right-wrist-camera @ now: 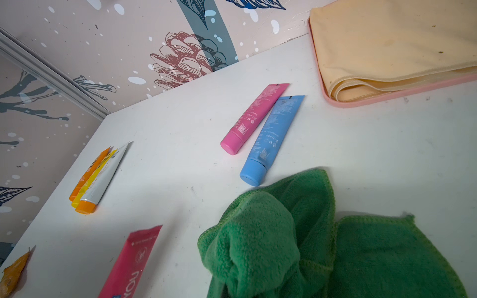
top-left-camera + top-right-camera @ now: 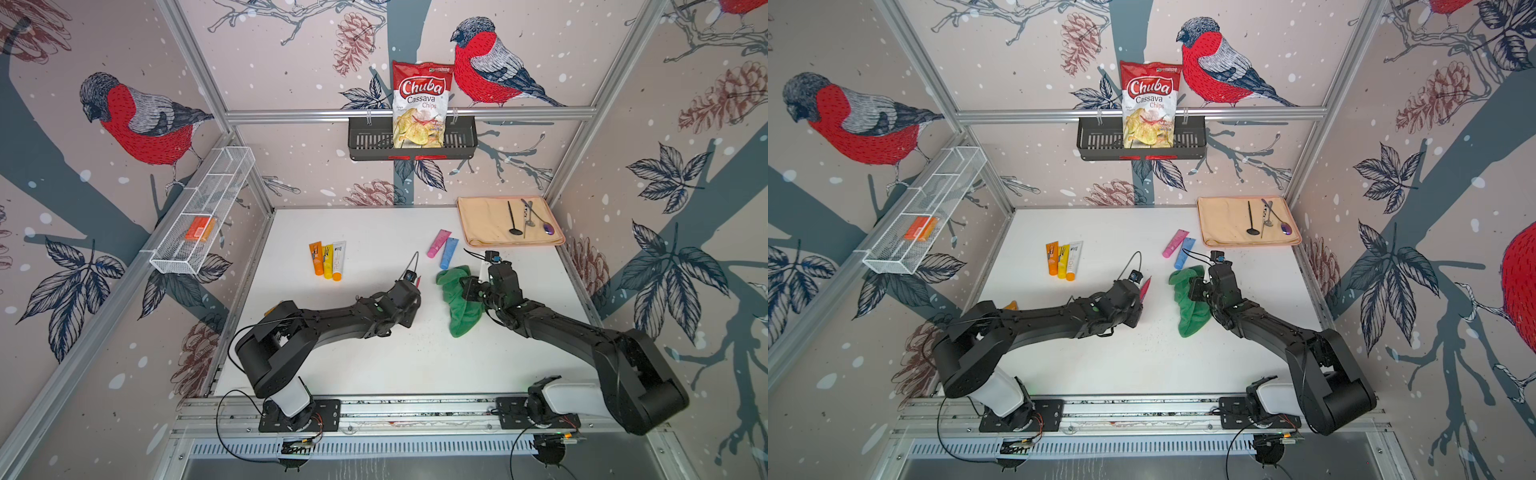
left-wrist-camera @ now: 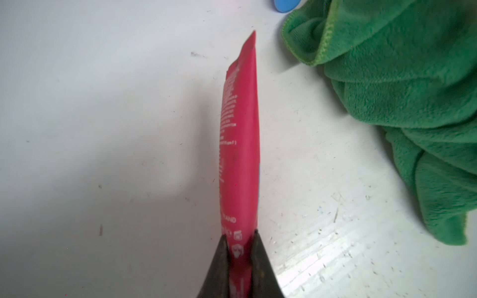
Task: Wipe the surface of the toothpaste tube
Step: Adjust the toothpaste at the center of the board.
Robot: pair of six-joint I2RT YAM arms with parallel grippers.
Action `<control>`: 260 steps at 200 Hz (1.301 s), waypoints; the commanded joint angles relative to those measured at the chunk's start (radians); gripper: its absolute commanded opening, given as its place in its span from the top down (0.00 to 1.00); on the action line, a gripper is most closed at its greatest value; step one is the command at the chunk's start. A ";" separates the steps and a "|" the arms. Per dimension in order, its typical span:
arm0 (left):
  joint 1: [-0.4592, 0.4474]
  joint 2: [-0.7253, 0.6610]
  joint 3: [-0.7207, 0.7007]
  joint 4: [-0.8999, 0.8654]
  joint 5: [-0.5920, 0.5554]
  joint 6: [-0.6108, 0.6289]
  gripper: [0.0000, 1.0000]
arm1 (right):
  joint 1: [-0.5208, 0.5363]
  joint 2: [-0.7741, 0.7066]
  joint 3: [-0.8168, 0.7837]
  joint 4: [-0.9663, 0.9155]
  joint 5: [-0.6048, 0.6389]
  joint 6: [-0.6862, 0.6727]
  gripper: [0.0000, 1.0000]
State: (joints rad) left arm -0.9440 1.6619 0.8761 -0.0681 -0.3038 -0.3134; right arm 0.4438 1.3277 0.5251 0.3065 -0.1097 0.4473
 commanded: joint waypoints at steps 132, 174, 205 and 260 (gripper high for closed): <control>-0.142 -0.298 -0.115 0.097 0.024 -0.011 0.39 | -0.001 0.016 0.025 0.021 -0.019 0.001 1.00; 0.009 -0.454 -0.279 0.176 0.133 -0.099 0.40 | 0.006 0.005 0.035 0.018 -0.058 0.009 1.00; 0.010 -0.383 -0.282 0.188 0.190 -0.140 0.35 | 0.056 0.010 0.107 -0.060 -0.050 -0.025 1.00; -0.073 -0.115 -0.121 0.135 0.114 -0.219 0.19 | 0.067 0.050 0.114 -0.063 -0.039 -0.032 1.00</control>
State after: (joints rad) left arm -0.9794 1.4654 0.6758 0.0902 -0.1406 -0.4992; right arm 0.5091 1.3682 0.6369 0.2440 -0.1558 0.4385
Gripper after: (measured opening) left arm 0.791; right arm 0.083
